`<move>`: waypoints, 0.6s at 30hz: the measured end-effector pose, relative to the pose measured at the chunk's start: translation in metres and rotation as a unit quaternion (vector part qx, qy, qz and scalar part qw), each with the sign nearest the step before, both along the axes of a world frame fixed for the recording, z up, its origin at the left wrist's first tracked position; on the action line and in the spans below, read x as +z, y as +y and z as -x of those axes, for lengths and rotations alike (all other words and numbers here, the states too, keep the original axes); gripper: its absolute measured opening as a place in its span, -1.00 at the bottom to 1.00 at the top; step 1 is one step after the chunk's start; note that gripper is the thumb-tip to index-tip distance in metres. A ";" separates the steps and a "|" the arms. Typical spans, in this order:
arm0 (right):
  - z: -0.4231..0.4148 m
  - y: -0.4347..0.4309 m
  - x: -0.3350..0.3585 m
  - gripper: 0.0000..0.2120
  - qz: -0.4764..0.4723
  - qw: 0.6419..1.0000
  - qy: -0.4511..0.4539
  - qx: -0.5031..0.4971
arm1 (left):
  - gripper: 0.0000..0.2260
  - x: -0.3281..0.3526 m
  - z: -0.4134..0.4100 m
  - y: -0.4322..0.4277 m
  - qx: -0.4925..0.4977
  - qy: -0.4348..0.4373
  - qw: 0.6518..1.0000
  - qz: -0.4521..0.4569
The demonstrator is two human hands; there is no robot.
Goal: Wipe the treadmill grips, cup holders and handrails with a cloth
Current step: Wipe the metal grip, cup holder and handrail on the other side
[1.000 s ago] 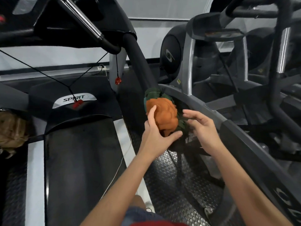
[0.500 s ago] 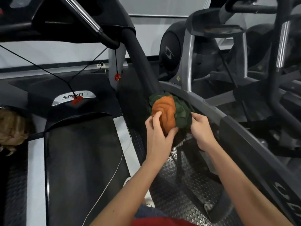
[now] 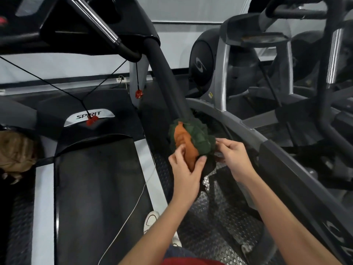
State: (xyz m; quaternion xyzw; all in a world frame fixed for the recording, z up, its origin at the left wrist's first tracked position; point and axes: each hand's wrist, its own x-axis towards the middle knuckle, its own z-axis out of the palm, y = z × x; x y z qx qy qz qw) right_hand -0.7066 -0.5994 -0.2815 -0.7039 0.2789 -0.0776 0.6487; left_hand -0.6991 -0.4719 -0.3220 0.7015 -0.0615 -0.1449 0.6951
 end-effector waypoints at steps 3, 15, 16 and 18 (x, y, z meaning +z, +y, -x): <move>0.001 -0.003 0.000 -0.79 -0.036 0.999 -0.012 0.004 | -0.57 0.019 -0.027 -0.008 0.020 -0.119 0.985 -0.124; -0.037 -0.013 0.032 -0.43 0.239 0.924 -0.030 0.298 | -0.40 0.018 -0.078 0.038 -0.123 -0.132 0.983 -0.040; -0.045 -0.011 0.028 -0.42 0.265 0.911 -0.017 0.314 | -0.41 0.016 -0.083 0.037 -0.108 -0.132 0.985 -0.038; -0.060 -0.009 0.023 -0.45 0.300 0.907 -0.021 0.296 | -0.45 0.016 -0.093 0.032 -0.077 -0.142 0.986 -0.044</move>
